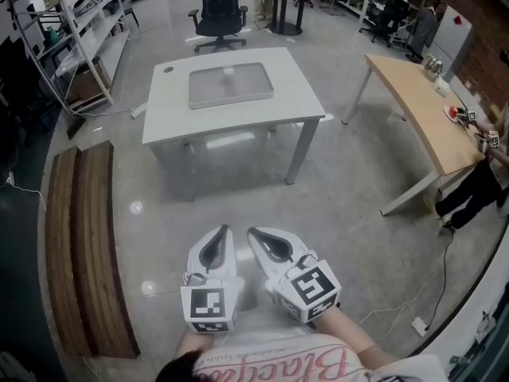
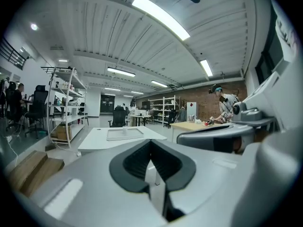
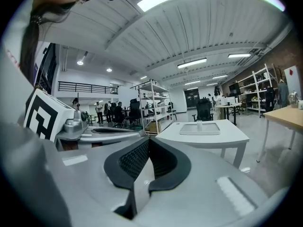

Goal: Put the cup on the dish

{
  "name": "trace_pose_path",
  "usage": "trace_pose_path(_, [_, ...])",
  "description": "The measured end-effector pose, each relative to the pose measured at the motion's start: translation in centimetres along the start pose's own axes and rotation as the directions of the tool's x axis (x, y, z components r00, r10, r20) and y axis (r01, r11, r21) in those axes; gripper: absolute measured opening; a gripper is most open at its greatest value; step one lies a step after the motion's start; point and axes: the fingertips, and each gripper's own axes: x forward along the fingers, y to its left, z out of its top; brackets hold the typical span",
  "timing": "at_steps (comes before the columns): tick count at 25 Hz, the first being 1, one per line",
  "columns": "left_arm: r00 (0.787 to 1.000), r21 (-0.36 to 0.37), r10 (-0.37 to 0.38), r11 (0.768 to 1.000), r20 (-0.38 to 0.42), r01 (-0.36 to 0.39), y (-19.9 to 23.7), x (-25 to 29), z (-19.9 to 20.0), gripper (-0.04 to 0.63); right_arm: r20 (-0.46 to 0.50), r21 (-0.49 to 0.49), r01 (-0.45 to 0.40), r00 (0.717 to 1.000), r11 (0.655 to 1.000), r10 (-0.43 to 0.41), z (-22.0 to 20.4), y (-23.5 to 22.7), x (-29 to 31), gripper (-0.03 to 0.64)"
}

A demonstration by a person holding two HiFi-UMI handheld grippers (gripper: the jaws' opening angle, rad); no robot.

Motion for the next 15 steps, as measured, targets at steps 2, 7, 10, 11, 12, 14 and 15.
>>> trace_pose_path(2, [1.0, -0.001, 0.006, 1.0, -0.001, -0.006, 0.3, 1.6, 0.6, 0.0, 0.003, -0.009, -0.017, 1.0, 1.0, 0.017, 0.6, -1.1, 0.8, 0.002])
trace_pose_path(7, [1.0, 0.01, 0.007, 1.0, 0.006, -0.007, 0.4, 6.1, 2.2, 0.0, 0.002, -0.05, -0.055, 0.998, 0.997, 0.056, 2.3, -4.2, 2.7, 0.002])
trace_pose_path(10, [0.999, 0.001, 0.026, 1.0, 0.019, -0.026, 0.3, 8.5, 3.2, 0.0, -0.025, -0.064, -0.075, 0.997, 0.995, 0.073, 2.6, -6.4, 3.5, 0.002])
trace_pose_path(11, [0.999, 0.0, 0.036, 0.999, 0.026, -0.036, 0.2, 9.2, 3.5, 0.0, -0.03, -0.072, -0.082, 0.996, 0.994, 0.08, 2.8, -7.1, 3.6, 0.002])
trace_pose_path(12, [0.998, -0.001, 0.046, 0.999, 0.033, -0.046, 0.1, 9.8, 3.8, 0.0, -0.032, -0.083, -0.088, 0.996, 0.993, 0.085, 3.1, -7.7, 3.8, 0.002])
trace_pose_path(14, [0.997, -0.002, 0.064, 0.998, 0.044, -0.063, 0.3, 11.0, 4.4, 0.0, -0.033, -0.109, -0.092, 0.995, 0.99, 0.089, 3.7, -8.9, 4.5, 0.002])
trace_pose_path(15, [0.997, -0.005, 0.069, 0.998, 0.043, -0.069, 0.4, 11.6, 4.4, 0.0, -0.034, -0.116, -0.093, 0.995, 0.989, 0.09, 4.0, -9.4, 4.8, 0.002])
